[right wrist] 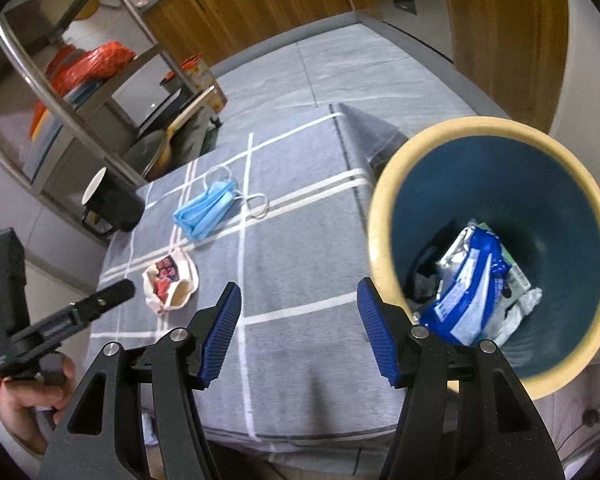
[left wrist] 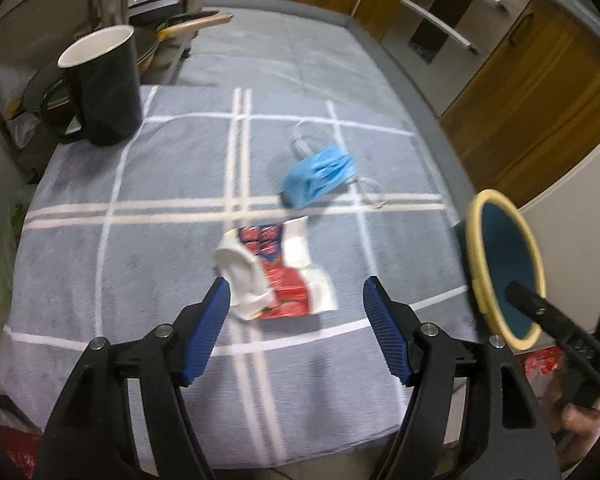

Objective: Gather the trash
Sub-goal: 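Move both open tools back over the snack wrapper and face mask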

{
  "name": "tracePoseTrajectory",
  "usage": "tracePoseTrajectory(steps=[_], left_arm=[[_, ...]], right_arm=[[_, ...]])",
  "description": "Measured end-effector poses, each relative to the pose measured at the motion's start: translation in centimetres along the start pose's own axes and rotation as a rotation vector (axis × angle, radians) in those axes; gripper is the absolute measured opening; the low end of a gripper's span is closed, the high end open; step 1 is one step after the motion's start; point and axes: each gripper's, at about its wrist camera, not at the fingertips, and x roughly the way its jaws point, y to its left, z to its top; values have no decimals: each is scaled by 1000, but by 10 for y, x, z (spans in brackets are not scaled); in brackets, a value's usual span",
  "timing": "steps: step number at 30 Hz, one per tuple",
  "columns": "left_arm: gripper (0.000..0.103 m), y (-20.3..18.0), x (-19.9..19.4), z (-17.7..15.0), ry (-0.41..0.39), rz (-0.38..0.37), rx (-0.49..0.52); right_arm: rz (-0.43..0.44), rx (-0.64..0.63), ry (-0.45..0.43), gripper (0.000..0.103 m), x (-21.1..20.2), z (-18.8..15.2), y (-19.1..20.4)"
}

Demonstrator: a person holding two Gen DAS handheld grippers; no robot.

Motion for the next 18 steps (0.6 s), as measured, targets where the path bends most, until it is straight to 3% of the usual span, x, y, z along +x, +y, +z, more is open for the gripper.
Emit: tracePoseTrajectory(steps=[9,14,18], left_arm=[[72,-6,32,4,63,27,37],[76,-14,48,2,87,111,108],[76,-2,59,-1,113,122,81]], right_arm=[[14,-34,39,62,19,1,17],[30,-74,60,62,35,7,33],[46,-94,75,62,48,12,44]])
